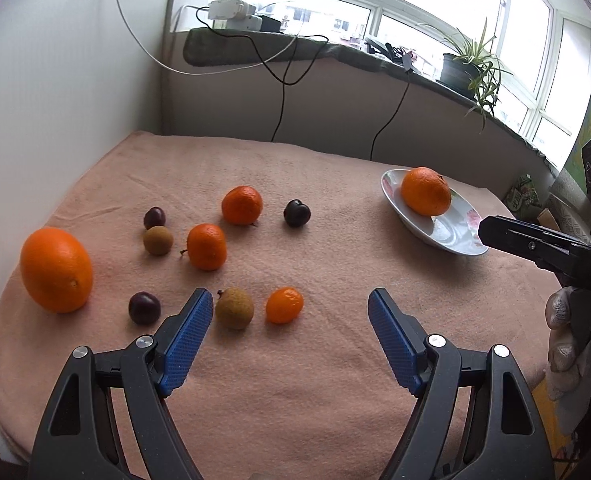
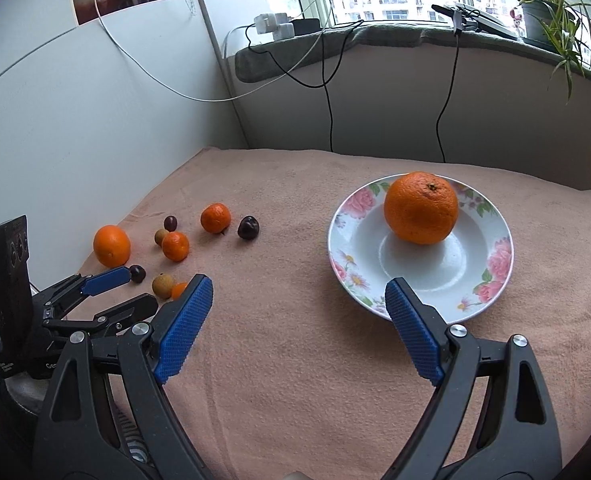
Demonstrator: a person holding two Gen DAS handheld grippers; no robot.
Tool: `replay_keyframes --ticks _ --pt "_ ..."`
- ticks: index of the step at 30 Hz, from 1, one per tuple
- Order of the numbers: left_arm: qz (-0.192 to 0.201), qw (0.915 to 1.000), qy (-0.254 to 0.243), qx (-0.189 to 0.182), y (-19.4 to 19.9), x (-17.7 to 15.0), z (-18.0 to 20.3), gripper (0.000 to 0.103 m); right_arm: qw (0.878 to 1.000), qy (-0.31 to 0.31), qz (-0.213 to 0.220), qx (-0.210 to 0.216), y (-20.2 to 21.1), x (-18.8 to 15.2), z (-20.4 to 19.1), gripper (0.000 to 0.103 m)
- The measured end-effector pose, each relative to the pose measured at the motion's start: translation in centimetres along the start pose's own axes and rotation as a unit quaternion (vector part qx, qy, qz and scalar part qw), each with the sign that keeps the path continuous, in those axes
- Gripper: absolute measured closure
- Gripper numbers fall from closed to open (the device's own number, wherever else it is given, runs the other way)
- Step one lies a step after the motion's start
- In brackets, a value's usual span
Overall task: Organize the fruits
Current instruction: 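Grasp the brown kiwi with the left tool while the right tool grasps a mandarin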
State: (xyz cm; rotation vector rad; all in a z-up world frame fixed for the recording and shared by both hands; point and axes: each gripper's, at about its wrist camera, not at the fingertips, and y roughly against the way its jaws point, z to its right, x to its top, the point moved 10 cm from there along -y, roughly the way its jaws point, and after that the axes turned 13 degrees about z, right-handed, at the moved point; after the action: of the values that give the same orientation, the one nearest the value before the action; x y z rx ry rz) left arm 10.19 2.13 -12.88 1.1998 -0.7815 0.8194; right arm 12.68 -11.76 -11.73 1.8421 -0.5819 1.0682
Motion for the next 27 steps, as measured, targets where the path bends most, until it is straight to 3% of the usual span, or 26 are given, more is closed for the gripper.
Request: replay_keyframes --ticks 6,13,18,20,27 --pt "0.0 0.9995 0.022 0.022 0.9 -1.0 -3.3 0.023 0.999 0.019 -0.018 0.033 -1.6 -1.0 -3.0 0.013" --pt "-0.008 0.9995 0.03 0.008 0.7 -1.6 -4.1 0.042 0.996 0.027 -0.04 0.07 -3.6 -2.0 -5.9 0.013" --pt "-0.017 0.9994 0.031 0.001 0.0 -2.1 -4.1 0.049 0.993 0.044 -0.057 0.096 -4.9 -2.8 -7.8 0.013" --pt "-0.02 0.9993 0.031 -0.002 -0.2 -2.2 -4.1 0.05 0.991 0.046 -0.07 0.106 -5.5 -3.3 -8.4 0.025" --pt "-0.03 0.999 0.033 -0.006 -1.0 -2.5 -4.4 0.053 0.986 0.039 -0.102 0.125 -7.5 -4.5 -9.5 0.04"
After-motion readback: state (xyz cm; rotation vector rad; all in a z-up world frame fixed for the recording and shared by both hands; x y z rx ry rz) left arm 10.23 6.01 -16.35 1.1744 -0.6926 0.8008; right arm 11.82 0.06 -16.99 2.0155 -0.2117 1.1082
